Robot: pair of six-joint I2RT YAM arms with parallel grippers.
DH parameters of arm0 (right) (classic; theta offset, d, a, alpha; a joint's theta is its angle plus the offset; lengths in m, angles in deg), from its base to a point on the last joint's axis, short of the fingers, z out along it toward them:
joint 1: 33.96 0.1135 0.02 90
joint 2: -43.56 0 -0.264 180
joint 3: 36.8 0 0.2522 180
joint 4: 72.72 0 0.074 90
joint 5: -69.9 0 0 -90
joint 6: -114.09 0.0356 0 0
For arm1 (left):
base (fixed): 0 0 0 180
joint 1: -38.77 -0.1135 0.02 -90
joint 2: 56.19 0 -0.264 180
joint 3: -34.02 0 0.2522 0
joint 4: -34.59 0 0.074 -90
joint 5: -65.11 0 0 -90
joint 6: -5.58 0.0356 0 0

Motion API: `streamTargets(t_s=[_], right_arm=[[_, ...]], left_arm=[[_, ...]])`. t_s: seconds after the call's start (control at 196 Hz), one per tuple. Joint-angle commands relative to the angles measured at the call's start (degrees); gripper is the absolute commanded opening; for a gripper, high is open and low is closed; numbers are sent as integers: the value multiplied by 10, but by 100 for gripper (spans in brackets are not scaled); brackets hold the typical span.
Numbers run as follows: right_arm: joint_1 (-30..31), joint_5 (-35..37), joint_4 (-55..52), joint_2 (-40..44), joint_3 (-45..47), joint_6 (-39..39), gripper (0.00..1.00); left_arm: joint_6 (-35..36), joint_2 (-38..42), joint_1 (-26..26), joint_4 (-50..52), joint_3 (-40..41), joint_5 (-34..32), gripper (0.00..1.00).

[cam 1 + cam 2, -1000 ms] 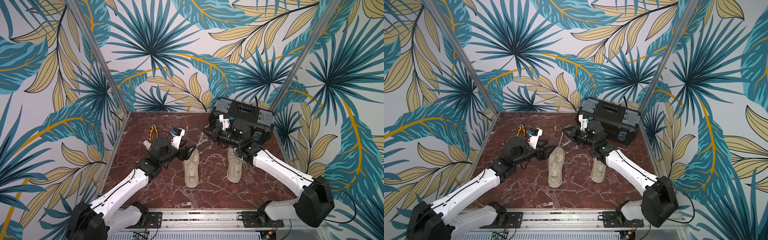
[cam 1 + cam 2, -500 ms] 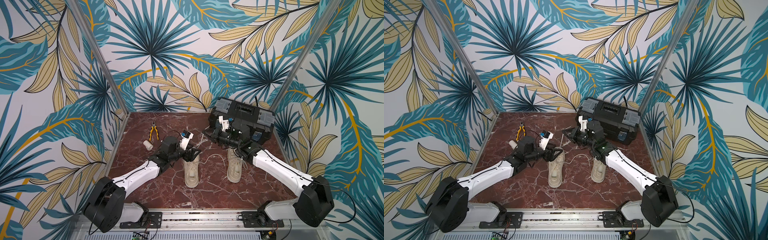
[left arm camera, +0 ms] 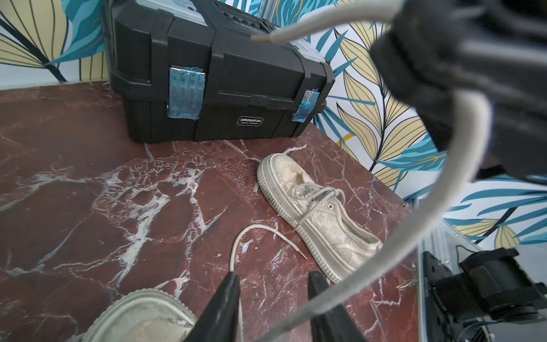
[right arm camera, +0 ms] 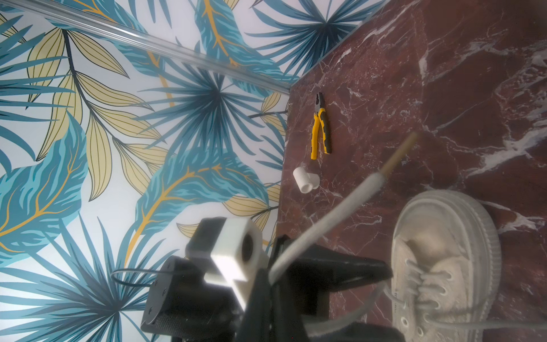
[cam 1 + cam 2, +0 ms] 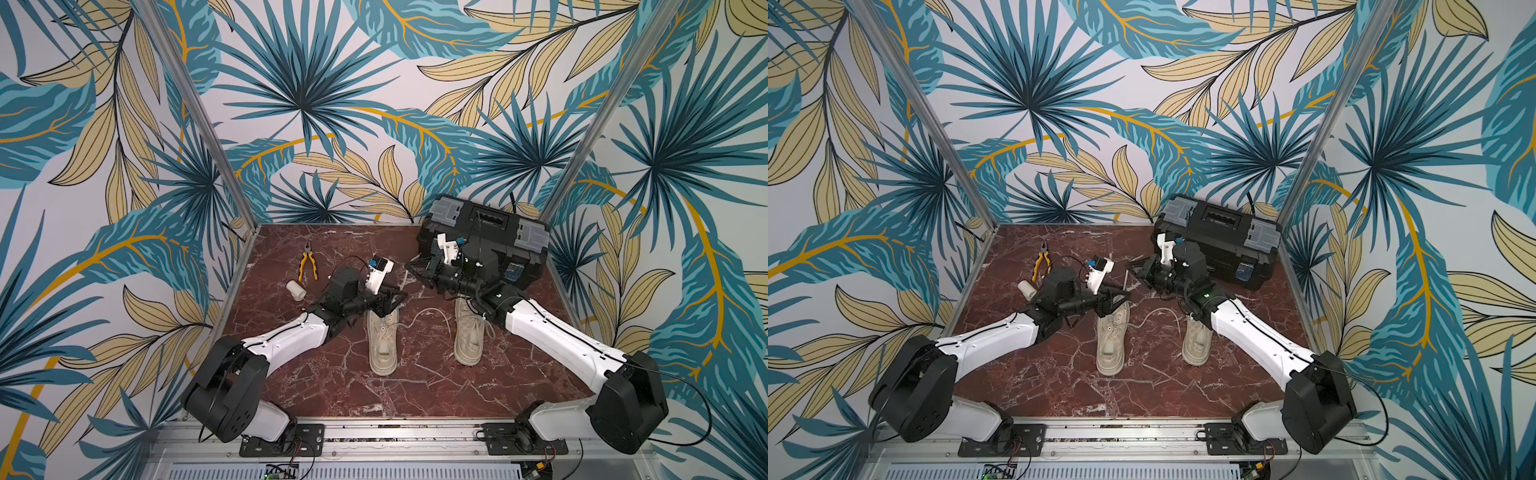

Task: Tie the shoes
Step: Cross the shoelace with the shoelace.

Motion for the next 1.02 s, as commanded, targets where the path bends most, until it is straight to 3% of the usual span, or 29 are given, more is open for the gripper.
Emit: streamTargets(t_s=[0.0, 0.224, 0.408, 0.566, 0.693, 0.805, 0.933, 1.014], right_arm=[[-1, 6, -12, -4, -6, -14, 0], [-3, 36, -85, -16, -34, -78, 0], [-4, 90, -244, -86, -113, -220, 0], [-4, 128, -339, -170, -179, -316, 12], [-4, 211, -430, -210, -231, -389, 29], [-7, 296, -480, -191, -229, -434, 48], [-9, 347, -520, -149, -186, -462, 55], [-8, 344, -533, -124, -141, -458, 57]], left_arm=[[-3, -9, -1, -22, -31, 14, 31], [-10, -11, -5, -18, -23, 4, 11], [-45, 11, -26, -19, 11, 17, 8], [-66, 15, -41, 20, 21, 53, 9], [-78, 8, -52, 58, 16, 76, 8], [-97, -6, -70, 66, 12, 104, 8], [-119, -32, -89, 56, 5, 132, 8], [-126, -43, -95, 50, 1, 138, 8]])
